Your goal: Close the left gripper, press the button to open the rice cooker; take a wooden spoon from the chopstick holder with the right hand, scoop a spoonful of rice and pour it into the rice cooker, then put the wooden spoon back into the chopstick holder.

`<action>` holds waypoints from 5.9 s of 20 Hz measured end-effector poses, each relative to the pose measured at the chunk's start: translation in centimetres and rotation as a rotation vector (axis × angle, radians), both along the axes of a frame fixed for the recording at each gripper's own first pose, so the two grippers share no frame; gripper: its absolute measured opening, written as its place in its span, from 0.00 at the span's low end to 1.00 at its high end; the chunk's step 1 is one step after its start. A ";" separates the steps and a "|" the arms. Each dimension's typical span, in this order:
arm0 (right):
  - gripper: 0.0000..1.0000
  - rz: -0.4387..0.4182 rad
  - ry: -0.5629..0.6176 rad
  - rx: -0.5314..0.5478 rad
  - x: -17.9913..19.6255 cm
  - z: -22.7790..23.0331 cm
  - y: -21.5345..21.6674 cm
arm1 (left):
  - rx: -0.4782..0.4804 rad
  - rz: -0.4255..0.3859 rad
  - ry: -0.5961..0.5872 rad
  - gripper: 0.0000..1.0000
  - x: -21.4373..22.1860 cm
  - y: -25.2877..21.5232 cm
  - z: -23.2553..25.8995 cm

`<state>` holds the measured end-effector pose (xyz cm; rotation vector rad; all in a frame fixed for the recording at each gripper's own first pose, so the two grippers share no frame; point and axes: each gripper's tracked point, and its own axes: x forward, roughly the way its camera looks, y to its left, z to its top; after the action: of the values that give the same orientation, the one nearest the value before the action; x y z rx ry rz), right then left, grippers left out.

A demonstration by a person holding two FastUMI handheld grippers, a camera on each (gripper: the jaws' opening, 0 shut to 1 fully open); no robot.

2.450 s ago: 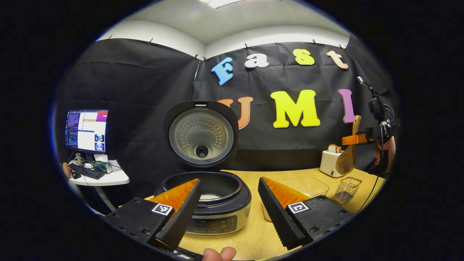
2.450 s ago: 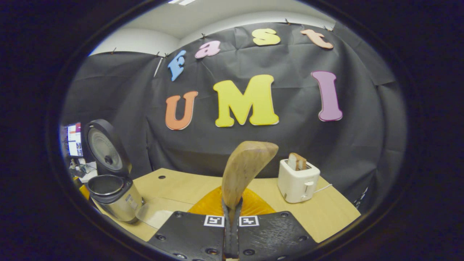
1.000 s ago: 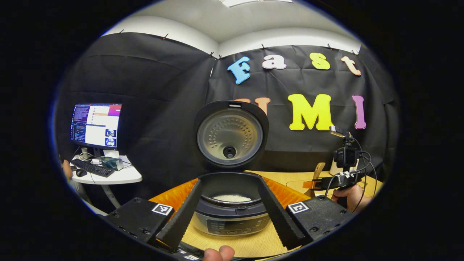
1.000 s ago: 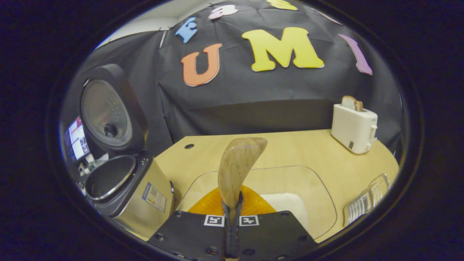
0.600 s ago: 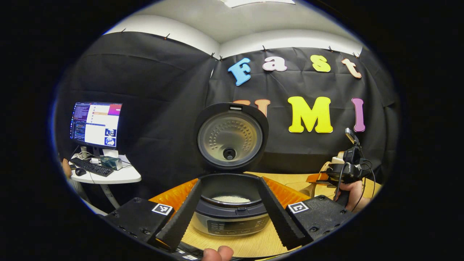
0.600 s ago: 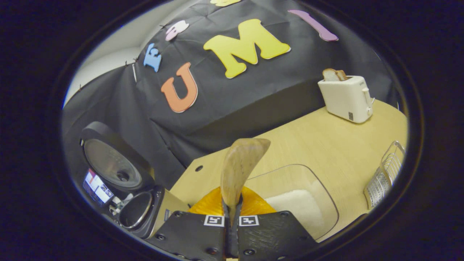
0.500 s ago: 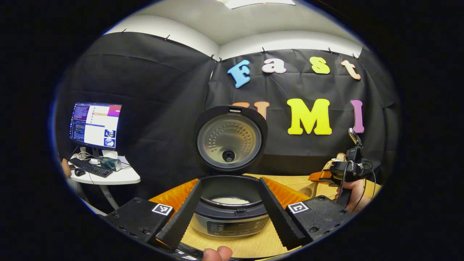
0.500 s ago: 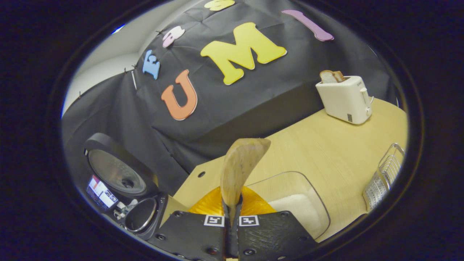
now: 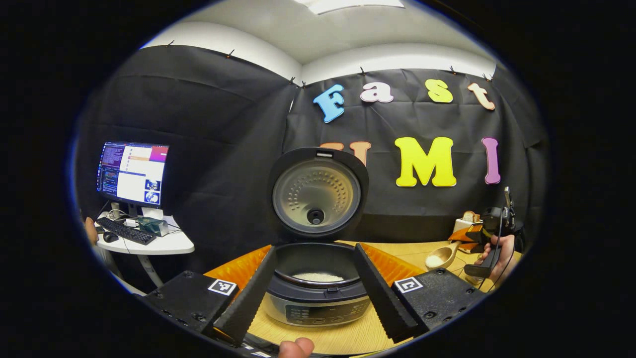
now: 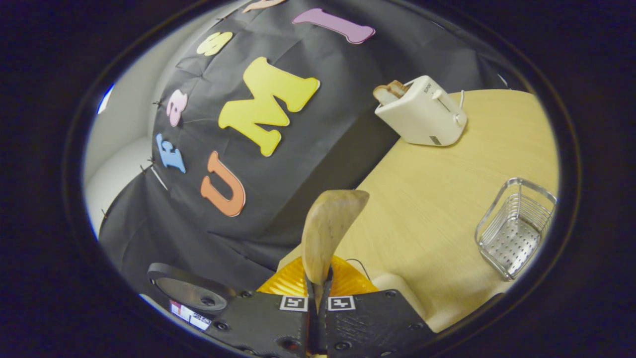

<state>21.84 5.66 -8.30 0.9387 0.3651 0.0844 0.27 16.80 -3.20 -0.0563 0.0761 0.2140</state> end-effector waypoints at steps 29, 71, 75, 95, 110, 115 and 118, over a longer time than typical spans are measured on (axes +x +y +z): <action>0.01 0.436 -0.238 -0.226 -2.8 14.2 27.8 | -0.004 0.049 0.056 0.99 -2.4 5.8 -0.4; 0.00 0.465 -0.513 -0.661 -8.3 19.0 26.5 | -0.022 -0.065 0.032 0.99 -2.2 0.4 1.4; 0.00 0.416 -0.470 -0.581 -9.2 20.0 20.8 | -0.007 -0.103 0.029 0.98 -1.7 -1.8 1.6; 0.00 -0.101 -0.220 -0.631 -9.6 13.7 -13.4 | 0.038 -0.211 0.011 0.99 -0.9 -8.4 1.9; 0.00 -0.098 -0.106 -0.713 -6.4 1.8 -16.5 | 0.052 -0.180 0.037 0.98 -0.8 -6.9 1.1; 0.00 -0.099 -0.083 -0.693 -6.4 -0.6 -16.6 | 0.045 -0.175 0.036 0.99 -0.8 -6.6 1.2; 0.00 -0.094 -0.081 -0.682 -6.4 -1.3 -16.2 | 0.051 -0.174 0.037 0.99 -1.0 -6.6 1.3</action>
<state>15.49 -10.59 -9.57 0.2753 0.2465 -0.0858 -0.75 10.17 -1.85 0.0050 0.1117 0.0426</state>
